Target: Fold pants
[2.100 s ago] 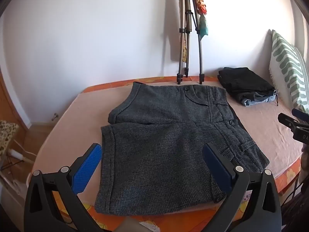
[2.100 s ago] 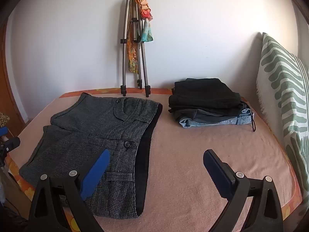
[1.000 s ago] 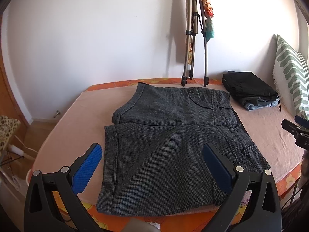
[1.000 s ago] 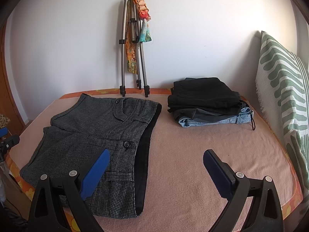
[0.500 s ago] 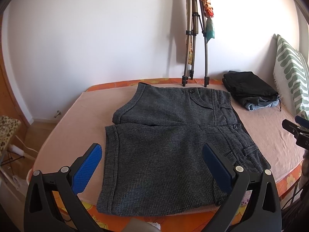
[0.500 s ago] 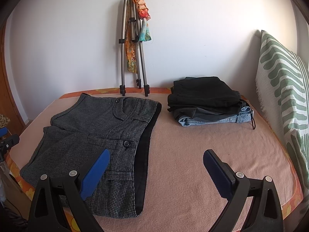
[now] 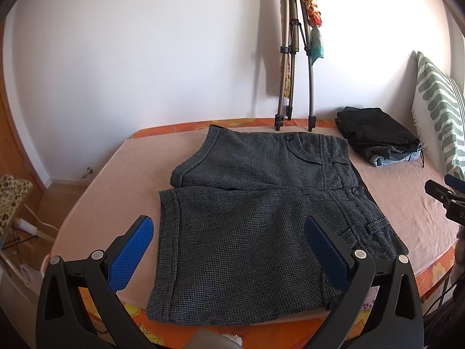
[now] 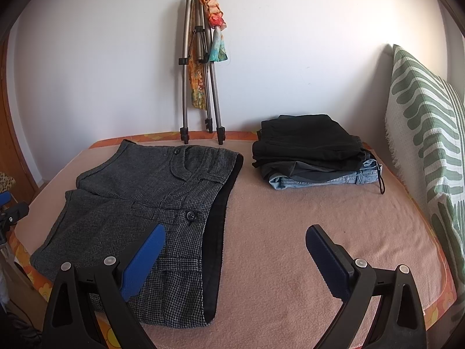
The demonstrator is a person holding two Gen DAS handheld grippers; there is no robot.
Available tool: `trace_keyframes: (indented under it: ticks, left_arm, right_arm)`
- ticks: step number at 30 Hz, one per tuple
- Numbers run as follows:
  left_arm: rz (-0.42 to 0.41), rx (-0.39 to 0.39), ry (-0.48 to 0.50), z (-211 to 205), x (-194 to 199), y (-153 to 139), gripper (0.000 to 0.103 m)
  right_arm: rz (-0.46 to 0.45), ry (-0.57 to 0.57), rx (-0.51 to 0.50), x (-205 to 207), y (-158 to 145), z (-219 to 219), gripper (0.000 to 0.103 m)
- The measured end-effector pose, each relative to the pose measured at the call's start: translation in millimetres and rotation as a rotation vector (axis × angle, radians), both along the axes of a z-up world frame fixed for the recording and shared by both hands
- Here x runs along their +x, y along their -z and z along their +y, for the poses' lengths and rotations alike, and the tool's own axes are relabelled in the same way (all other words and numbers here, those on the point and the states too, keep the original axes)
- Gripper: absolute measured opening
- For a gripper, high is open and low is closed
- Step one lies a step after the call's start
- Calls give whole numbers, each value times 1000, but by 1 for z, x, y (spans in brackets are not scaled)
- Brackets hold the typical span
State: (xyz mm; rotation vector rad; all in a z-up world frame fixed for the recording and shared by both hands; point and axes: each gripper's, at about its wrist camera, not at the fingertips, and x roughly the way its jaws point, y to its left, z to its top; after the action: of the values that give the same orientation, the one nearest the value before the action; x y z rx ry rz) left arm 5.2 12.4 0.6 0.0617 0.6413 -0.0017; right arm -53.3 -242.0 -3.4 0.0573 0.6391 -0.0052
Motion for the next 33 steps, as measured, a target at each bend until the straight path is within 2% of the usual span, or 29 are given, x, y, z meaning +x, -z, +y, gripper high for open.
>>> trace_keyframes:
  ticks: [33]
  left_arm:
    - [34,-6,-9,6,7,10,103]
  right_arm:
    - [7,-15,3,-1,4,2,98]
